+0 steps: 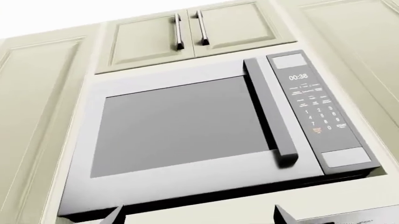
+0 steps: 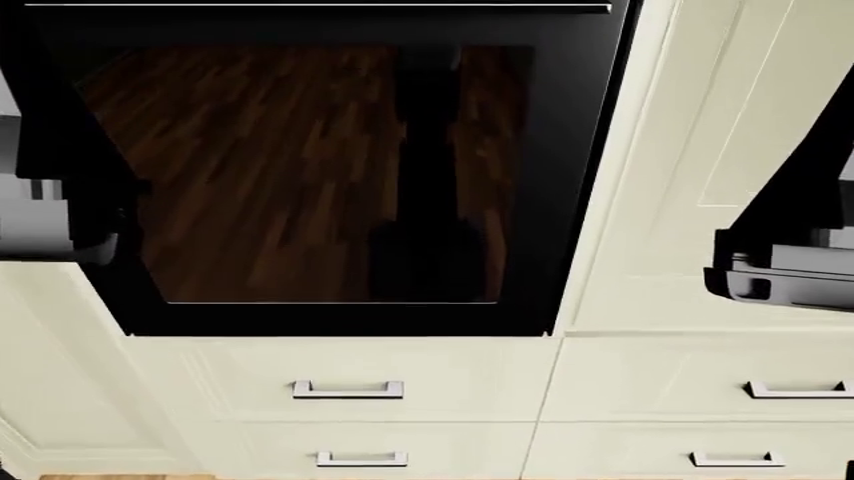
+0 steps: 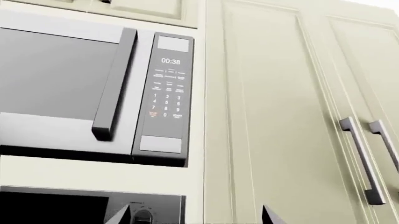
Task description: Open the microwave door
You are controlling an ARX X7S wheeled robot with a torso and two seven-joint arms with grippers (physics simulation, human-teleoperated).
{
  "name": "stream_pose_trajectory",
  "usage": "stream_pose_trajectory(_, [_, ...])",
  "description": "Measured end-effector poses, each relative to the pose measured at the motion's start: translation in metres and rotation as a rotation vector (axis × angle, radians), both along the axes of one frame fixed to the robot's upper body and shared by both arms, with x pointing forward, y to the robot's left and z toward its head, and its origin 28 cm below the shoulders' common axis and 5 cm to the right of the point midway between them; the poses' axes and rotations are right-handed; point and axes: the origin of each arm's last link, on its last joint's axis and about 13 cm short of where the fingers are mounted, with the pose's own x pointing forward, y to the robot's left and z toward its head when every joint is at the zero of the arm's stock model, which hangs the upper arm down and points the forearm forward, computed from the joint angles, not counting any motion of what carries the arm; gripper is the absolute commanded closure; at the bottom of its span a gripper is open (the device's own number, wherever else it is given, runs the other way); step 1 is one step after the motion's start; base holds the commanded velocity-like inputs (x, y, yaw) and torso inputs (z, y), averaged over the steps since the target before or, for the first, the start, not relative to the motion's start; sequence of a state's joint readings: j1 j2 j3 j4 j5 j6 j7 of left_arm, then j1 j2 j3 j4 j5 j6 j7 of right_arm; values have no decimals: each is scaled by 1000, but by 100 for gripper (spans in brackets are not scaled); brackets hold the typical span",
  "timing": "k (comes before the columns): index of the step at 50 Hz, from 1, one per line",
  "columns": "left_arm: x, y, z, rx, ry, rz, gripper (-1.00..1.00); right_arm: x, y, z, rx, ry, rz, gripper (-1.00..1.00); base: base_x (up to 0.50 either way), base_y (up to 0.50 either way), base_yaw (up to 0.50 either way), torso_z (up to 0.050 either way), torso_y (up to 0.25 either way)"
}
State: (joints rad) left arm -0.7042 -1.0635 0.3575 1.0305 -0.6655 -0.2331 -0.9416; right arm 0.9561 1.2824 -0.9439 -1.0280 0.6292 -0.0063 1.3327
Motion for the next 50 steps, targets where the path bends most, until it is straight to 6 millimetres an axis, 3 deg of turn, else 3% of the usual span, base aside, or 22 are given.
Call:
stream_pose_trajectory(17, [-1,-1,1,-3,5,-3,-100,-1,-2,-3,9,8,-5,-100,453,0,0,0,1])
stream_pose_trajectory(22, [-1,-1,0,-3,7,-4,-100,-2,-2,-3,9,9,-5,-100,0,0,0,0,2])
stream_pose_trajectory(50, [-2,-3,2,-2,6,-12,-100,-3,-3,-6,25,12,10,-100,-44,-500,0,0,0])
